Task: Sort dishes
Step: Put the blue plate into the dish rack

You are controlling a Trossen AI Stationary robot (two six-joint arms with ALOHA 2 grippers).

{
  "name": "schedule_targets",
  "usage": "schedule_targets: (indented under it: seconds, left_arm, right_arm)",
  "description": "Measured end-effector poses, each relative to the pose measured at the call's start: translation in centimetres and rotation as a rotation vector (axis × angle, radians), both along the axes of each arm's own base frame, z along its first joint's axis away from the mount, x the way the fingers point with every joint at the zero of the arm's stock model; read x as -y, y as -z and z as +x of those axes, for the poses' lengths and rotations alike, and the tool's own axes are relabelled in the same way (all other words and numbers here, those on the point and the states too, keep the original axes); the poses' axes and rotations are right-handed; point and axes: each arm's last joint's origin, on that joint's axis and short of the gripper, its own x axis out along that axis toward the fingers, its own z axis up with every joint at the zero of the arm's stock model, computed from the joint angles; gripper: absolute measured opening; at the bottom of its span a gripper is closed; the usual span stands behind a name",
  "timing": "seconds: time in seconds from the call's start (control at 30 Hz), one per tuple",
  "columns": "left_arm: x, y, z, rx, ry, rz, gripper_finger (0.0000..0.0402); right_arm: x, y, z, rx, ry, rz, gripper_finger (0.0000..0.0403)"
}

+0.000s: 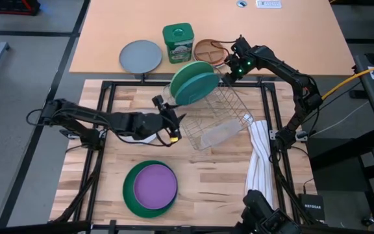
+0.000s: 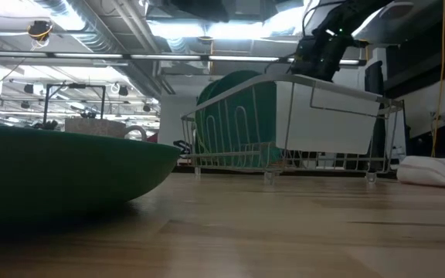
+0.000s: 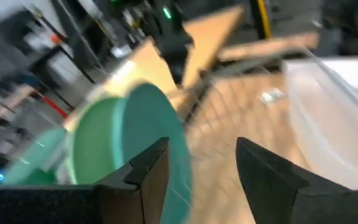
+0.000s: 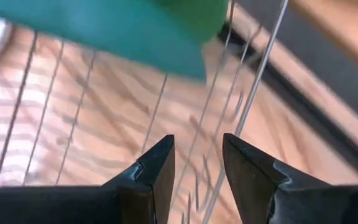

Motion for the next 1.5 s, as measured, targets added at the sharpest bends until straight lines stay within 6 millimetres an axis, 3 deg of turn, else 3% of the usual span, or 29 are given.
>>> schedule_targets:
  seconds: [0.33, 0.57, 0.77, 1.1, 1.5]
  left_arm:
    - [2.4, 3.2, -3.2, -0.281, 0.184, -0.625, 0.0172]
    - [4.3, 4.7, -5.4, -0.483, 0.076, -1.008, 0.0172]
    - [6.3, 5.6, -6.8, -0.546, -0.021, -1.086, 0.0172]
    - [8.2, 10.3, -9.1, -0.617, -0.184, -1.206, 0.0172]
    - [8.1, 14.4, -10.2, -0.584, -0.223, -1.258, 0.0172]
  right_arm:
    - [-1.4, 0.5, -1.0, -0.112, -0.031, 0.142, 0.0138]
    - [-2.0, 0.6, -0.8, -0.133, -0.048, 0.169, 0.0138]
    - [-3.8, 0.5, 1.0, -0.147, -0.125, 0.174, 0.0138]
    - [-7.9, 0.5, 4.6, -0.161, -0.296, 0.160, 0.0138]
    - [-12.8, 0.5, 7.6, -0.176, -0.471, 0.147, 0.0138]
